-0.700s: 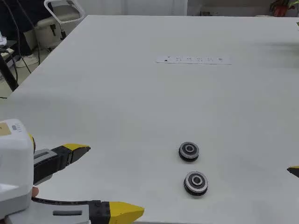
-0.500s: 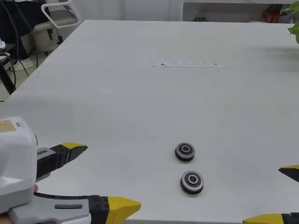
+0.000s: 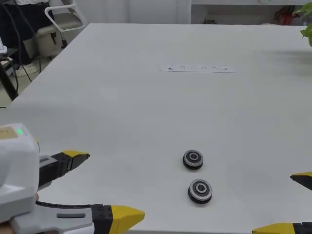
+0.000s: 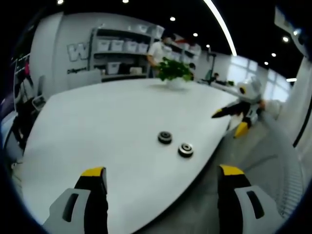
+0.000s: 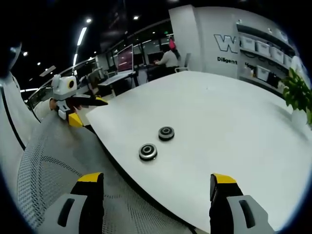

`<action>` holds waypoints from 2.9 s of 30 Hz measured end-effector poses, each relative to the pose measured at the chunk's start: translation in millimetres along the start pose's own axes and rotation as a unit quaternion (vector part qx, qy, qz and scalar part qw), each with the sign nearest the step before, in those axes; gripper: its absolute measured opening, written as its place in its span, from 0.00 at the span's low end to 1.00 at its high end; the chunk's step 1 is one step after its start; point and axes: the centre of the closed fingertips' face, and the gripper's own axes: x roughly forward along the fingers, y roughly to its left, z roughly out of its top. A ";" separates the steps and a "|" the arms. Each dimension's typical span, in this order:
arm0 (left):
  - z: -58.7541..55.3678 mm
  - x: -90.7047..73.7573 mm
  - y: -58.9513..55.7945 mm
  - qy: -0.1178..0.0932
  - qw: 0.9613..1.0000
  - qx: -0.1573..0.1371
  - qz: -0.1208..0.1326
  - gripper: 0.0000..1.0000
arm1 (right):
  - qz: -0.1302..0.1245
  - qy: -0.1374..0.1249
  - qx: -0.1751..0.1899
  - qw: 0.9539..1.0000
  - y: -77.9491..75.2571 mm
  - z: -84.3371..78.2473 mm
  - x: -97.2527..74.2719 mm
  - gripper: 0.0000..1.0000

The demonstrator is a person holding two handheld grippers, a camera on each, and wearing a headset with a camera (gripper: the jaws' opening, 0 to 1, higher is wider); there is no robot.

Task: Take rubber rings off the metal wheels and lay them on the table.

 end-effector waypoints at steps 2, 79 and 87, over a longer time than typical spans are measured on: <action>-0.2 -0.1 0.1 0.000 1.000 0.000 0.000 0.95 | -0.001 0.001 0.001 1.000 -0.3 -0.2 -0.1 0.89; 4.7 0.8 -9.6 -0.003 0.999 0.030 -0.034 1.00 | 0.018 -0.031 0.022 0.999 -1.3 14.1 -2.3 0.93; 22.1 -7.9 -6.6 -0.011 0.997 0.065 -0.042 1.00 | 0.018 -0.052 0.002 0.998 -5.1 37.6 -11.9 0.94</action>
